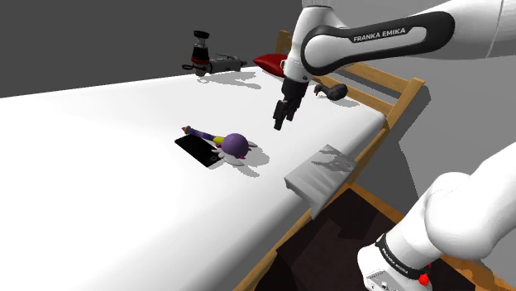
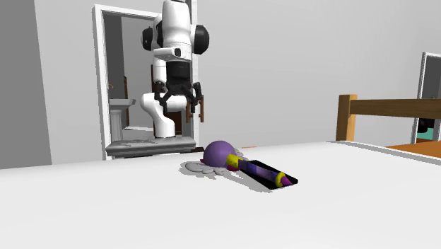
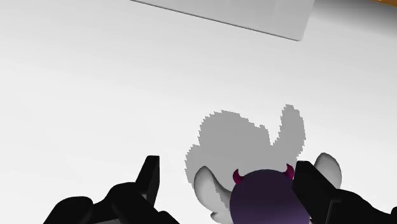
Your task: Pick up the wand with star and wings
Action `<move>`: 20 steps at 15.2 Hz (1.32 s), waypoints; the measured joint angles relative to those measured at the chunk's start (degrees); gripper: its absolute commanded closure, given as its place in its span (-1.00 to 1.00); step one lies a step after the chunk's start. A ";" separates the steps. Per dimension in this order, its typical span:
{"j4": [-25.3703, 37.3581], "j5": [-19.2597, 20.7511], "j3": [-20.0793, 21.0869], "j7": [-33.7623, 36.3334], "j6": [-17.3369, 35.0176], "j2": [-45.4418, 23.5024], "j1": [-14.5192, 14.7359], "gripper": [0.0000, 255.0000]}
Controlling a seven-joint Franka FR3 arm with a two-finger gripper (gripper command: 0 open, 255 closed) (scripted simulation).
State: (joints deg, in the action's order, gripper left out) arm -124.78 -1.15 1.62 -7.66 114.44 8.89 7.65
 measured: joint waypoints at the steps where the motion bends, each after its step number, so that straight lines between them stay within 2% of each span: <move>1: 1.68 -0.17 0.20 -0.63 0.80 -2.15 0.29 -1.00; 11: 16.49 -0.89 3.17 -5.51 7.27 -20.56 3.31 -1.00; 17: 29.58 -0.13 4.93 -8.07 8.01 -32.69 5.31 -1.00; 20: 31.04 0.01 5.18 -8.57 8.72 -34.62 5.60 -1.00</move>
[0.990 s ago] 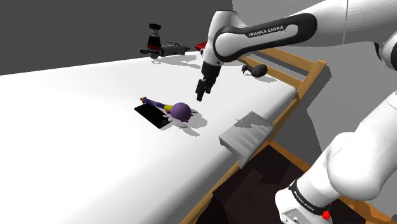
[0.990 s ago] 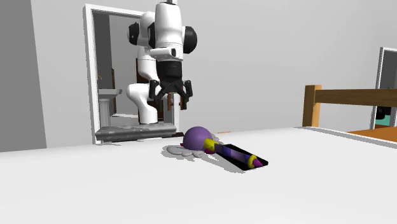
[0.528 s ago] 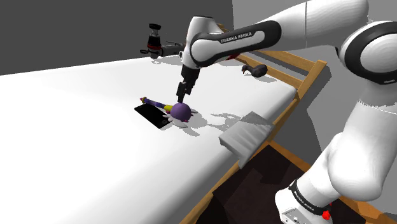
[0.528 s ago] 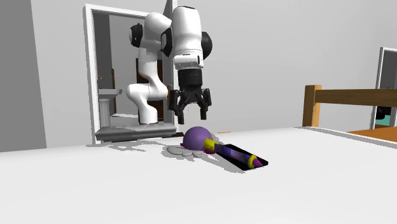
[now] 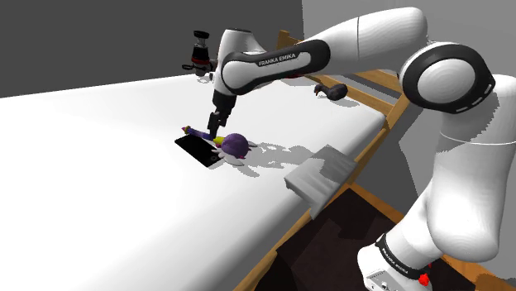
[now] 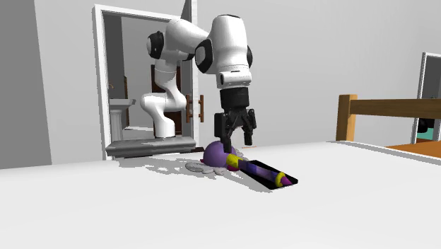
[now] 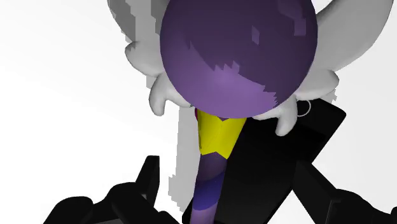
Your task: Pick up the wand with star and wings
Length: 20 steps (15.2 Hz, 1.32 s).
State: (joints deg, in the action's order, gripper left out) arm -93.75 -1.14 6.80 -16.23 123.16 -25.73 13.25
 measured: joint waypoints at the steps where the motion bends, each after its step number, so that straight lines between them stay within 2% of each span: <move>1: 0.25 0.06 0.00 0.00 0.43 -0.65 0.07 -1.00; 6: -0.99 0.17 -0.06 -0.17 3.25 -2.25 0.11 -1.00; 7: -1.15 0.17 -0.08 -0.20 3.53 -2.36 0.09 1.00; 17: -1.21 0.19 -0.10 -0.21 3.83 -2.51 0.08 1.00; 20: -0.57 0.14 -0.07 -0.21 2.50 -1.91 0.05 1.00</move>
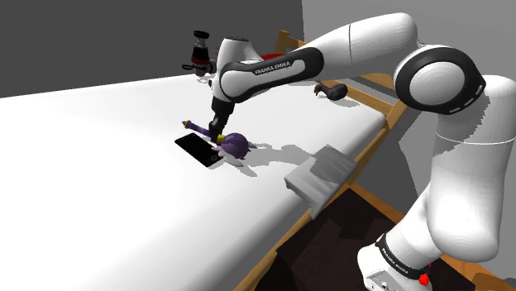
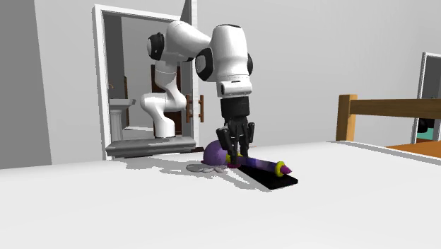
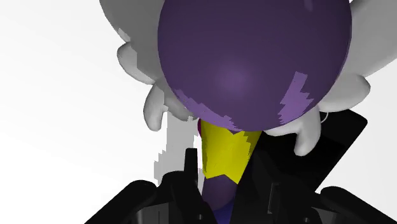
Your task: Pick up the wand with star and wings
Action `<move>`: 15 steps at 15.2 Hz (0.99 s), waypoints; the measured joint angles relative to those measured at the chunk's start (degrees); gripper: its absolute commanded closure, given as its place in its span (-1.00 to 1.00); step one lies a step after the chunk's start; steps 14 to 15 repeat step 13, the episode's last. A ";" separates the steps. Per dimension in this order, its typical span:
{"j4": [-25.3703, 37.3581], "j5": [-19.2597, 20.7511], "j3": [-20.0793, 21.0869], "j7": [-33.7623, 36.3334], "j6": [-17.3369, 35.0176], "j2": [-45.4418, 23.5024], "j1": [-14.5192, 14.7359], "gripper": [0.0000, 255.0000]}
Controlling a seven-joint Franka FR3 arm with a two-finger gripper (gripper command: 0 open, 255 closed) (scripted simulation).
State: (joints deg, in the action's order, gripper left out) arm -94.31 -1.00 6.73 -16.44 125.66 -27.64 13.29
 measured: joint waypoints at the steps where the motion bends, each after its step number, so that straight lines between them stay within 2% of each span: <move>1: 0.15 -0.02 0.03 0.08 -0.59 0.44 0.02 1.00; 12: 4.31 -0.23 0.16 0.22 -7.55 3.26 -0.11 1.00; 15: 4.73 -0.22 0.16 0.27 -8.04 3.34 -0.09 1.00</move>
